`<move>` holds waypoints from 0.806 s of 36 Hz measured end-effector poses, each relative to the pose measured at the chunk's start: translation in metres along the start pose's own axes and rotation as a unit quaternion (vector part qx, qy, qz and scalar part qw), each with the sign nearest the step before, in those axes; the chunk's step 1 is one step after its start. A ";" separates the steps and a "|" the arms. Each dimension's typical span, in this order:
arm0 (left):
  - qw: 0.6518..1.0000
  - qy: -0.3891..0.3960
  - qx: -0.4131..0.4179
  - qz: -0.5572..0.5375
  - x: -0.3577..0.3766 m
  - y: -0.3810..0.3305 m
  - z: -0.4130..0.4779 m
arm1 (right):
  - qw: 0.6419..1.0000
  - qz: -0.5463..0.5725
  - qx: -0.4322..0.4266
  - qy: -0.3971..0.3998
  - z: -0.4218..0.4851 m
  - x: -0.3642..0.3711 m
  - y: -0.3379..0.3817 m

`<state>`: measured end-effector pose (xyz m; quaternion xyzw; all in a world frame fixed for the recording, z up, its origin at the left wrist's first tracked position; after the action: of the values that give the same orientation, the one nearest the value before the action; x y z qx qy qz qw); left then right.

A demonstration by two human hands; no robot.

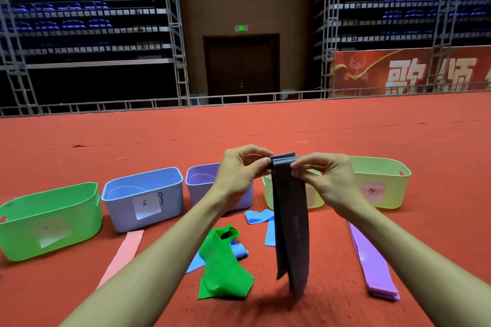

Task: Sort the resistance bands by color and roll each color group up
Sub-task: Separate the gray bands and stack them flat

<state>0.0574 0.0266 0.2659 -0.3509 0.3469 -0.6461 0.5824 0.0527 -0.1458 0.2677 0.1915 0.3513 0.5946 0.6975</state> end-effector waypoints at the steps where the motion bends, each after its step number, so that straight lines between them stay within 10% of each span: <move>1: 1.000 0.003 0.000 -0.001 0.001 0.000 0.000 | 1.000 0.003 0.003 -0.001 0.000 -0.001 -0.001; 29: 1.000 0.004 0.016 -0.001 0.011 0.007 -0.005 | 0.999 -0.045 0.004 -0.005 0.001 -0.004 0.004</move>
<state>0.0559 0.0153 0.2583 -0.3400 0.3384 -0.6534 0.5856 0.0505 -0.1487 0.2721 0.1814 0.3588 0.5598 0.7246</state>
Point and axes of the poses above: each hand's wrist, its own z-axis towards the middle knuckle, its own x-axis out of the palm, y = z × x, the point moved 7 cm from there along z, towards the middle knuckle, and after that the axes turned 5 degrees about -z, right-handed, at the moved point
